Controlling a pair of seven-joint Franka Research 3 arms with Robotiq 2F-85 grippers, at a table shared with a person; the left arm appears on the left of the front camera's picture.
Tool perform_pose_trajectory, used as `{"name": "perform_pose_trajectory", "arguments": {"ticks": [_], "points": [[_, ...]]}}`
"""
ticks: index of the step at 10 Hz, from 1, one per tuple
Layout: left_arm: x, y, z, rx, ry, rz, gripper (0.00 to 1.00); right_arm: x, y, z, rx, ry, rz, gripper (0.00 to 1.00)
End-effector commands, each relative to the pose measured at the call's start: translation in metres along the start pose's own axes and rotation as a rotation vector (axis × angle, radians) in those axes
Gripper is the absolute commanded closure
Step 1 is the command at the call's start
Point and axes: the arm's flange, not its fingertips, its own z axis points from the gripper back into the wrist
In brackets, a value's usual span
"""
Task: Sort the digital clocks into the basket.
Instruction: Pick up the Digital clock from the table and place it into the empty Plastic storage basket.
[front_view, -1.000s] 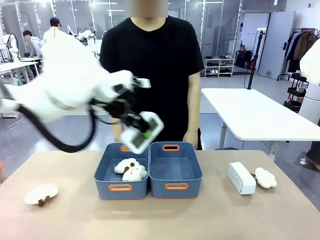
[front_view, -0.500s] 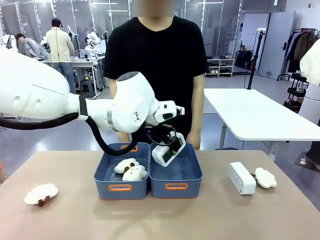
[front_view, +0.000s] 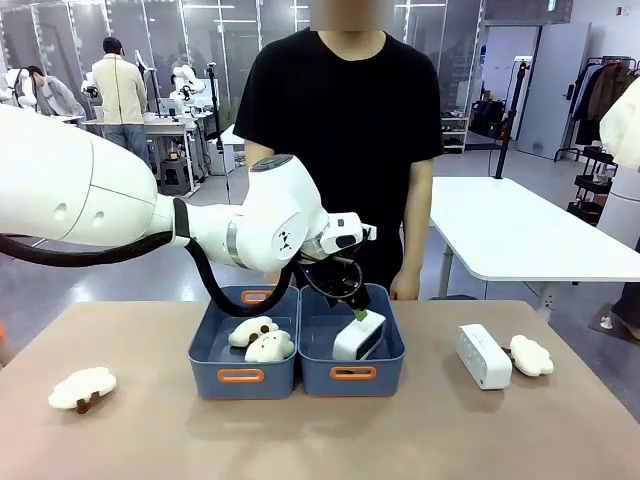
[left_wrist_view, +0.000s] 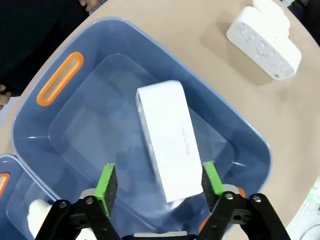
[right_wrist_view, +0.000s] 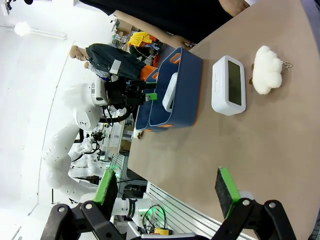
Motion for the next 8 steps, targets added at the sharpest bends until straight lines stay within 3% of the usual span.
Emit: {"name": "perform_pose_trajectory", "arguments": {"ticks": [1,5,7,8], "points": [[-0.006,0.004,0.01,-0.024,0.017,0.018,0.0,-0.001,0.001,0.003,0.0,0.012,0.006,0.0],[-0.039,0.025,0.053,-0.078,0.035,0.036,0.02,-0.001,0.001,0.003,0.0,0.012,0.006,0.0],[-0.07,0.043,0.091,-0.136,0.014,0.124,0.02,-0.001,0.001,0.003,0.0,0.012,0.006,0.0],[-0.097,0.061,0.115,-0.235,-0.023,0.218,0.02,-0.001,0.001,0.003,0.0,0.012,0.006,0.0]]}}
